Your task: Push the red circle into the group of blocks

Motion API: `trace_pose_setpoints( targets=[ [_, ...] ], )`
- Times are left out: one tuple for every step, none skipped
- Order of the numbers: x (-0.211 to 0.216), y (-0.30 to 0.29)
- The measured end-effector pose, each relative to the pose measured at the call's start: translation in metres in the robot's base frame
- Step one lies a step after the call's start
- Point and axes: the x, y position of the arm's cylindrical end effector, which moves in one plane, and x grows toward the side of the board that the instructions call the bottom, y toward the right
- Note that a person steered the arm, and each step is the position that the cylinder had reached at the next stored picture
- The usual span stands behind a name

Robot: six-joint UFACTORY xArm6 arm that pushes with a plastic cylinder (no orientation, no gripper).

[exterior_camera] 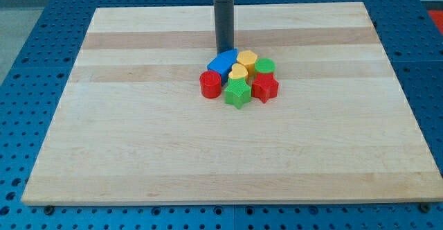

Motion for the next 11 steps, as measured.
trace_pose_setpoints(
  targets=[
    [-0.001,0.000],
    [-0.001,0.000],
    [-0.007,-0.003],
    [-0.028,-0.046],
    [0.023,-0.111],
    [0.084,-0.119],
    [0.097,-0.094],
    [0.093,-0.070],
    [0.093,-0.064],
    [0.093,-0.056],
    [0.093,-0.031]
  ],
)
